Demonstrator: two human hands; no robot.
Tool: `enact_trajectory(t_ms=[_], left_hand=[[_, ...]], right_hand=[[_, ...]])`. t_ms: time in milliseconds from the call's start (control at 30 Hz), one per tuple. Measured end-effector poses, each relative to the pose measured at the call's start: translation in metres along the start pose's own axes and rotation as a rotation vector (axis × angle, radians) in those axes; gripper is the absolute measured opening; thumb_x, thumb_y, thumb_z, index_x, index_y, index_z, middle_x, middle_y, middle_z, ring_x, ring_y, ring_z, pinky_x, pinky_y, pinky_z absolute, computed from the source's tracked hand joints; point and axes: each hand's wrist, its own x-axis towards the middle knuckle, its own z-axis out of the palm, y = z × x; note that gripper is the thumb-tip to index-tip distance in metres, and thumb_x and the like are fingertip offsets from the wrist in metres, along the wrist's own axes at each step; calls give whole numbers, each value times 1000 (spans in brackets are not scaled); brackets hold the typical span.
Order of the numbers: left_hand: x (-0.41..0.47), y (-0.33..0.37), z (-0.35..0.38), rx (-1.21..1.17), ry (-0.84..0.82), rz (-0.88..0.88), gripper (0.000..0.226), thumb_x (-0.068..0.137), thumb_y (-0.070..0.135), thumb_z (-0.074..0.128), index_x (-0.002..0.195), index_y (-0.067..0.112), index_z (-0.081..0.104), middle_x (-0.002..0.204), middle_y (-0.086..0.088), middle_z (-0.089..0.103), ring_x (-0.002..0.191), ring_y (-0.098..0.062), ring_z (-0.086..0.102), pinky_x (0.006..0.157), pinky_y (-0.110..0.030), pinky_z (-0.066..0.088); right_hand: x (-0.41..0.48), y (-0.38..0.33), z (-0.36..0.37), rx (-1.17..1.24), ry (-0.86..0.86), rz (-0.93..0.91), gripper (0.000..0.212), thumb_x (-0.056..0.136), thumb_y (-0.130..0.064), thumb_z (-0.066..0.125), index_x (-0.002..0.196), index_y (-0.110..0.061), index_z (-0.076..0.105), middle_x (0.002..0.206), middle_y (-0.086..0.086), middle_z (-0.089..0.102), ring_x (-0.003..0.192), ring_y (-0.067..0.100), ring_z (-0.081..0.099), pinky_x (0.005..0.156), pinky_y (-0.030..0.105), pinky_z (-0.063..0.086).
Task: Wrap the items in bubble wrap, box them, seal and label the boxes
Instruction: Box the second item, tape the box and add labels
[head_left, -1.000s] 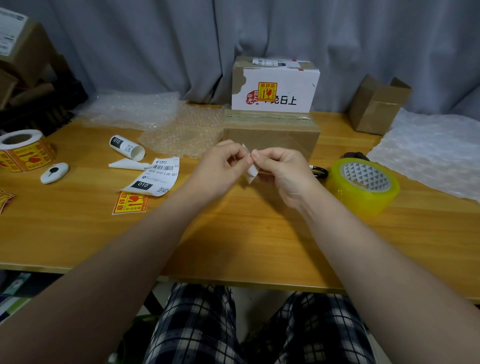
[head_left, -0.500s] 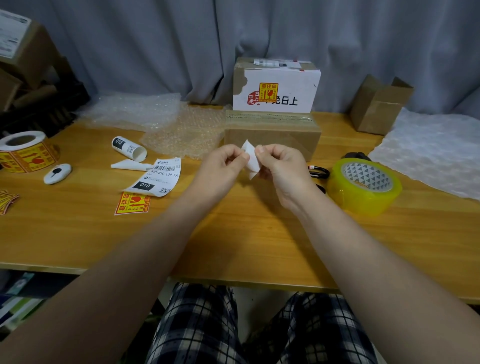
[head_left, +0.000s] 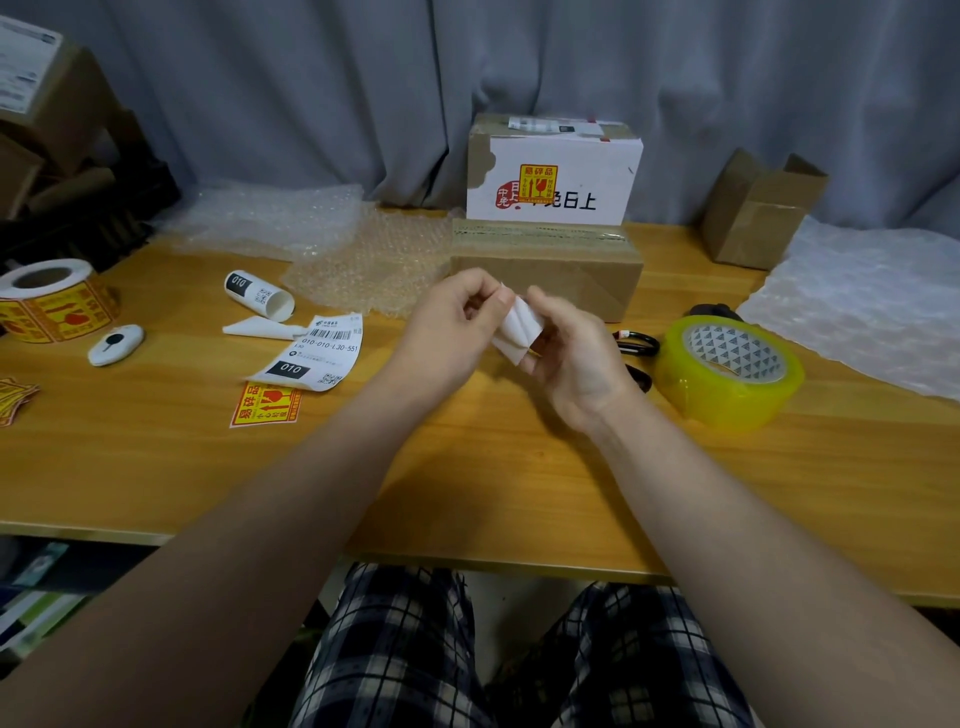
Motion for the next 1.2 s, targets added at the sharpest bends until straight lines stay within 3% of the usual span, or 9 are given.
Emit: enact_trajectory(t_ms=[67, 100, 200, 333, 467, 667, 800, 1000, 1200], left_hand=[[1, -1, -1, 44, -5, 9, 19, 95, 15, 53, 86, 0, 61, 79, -6, 56, 71, -10, 47, 64, -15, 38], [1, -2, -2, 69, -11, 20, 16, 95, 14, 54, 85, 3, 61, 79, -4, 56, 72, -11, 48, 64, -16, 39], [2, -8, -3, 129, -34, 60, 11, 93, 10, 55, 84, 7, 61, 82, -4, 58, 76, -15, 51, 68, -22, 42], [3, -6, -7, 106, -114, 89, 14, 93, 10, 55, 87, 1, 63, 77, 6, 56, 72, 1, 48, 68, -12, 38], [0, -3, -9, 12, -143, 47, 14, 95, 9, 53, 86, 2, 61, 71, 8, 52, 63, 7, 47, 64, -8, 37], [-3, -11, -1, -110, -38, -2, 23, 96, 14, 50, 87, -5, 59, 80, -19, 55, 78, -22, 48, 76, -37, 43], [-3, -10, 4, -193, 44, -70, 19, 96, 11, 50, 85, -3, 57, 80, -16, 55, 77, -23, 49, 75, -35, 42], [0, -3, 12, -196, 57, -146, 28, 98, 29, 47, 89, 5, 59, 76, 3, 61, 64, 3, 54, 61, -9, 41], [3, -6, 13, -132, 46, -128, 26, 98, 22, 49, 97, -3, 57, 82, -7, 59, 75, -12, 54, 70, -27, 44]], right_hand=[[1, -1, -3, -39, -2, -10, 50, 82, -44, 60, 101, 0, 70, 103, 17, 70, 96, 24, 67, 87, 37, 55], [1, -2, -4, -113, -12, -42, 45, 80, -45, 62, 96, -4, 72, 98, 14, 71, 93, 23, 67, 85, 37, 55], [2, -4, -8, -281, -65, -129, 12, 81, -19, 71, 88, -9, 73, 87, 9, 72, 81, 17, 67, 69, 25, 52], [4, -6, -14, -266, -62, -135, 14, 70, -21, 75, 80, -11, 73, 80, 9, 71, 75, 19, 65, 66, 26, 51], [4, -5, -12, -252, -39, -96, 8, 75, -19, 72, 77, -11, 70, 77, 7, 69, 75, 20, 63, 67, 28, 51], [3, -6, 5, -264, 75, -51, 12, 89, -14, 64, 79, -10, 68, 73, 7, 66, 67, 17, 59, 61, 29, 49], [3, -6, 15, -154, 203, -49, 15, 93, -15, 61, 81, -7, 66, 72, 10, 66, 58, 18, 61, 51, 22, 50], [6, -1, 19, -252, 268, -174, 17, 96, -19, 57, 91, -8, 69, 89, 12, 69, 79, 19, 64, 70, 27, 53], [2, -1, 18, -423, 263, -227, 20, 97, -19, 55, 87, -9, 69, 79, 6, 67, 74, 14, 60, 67, 26, 50]])
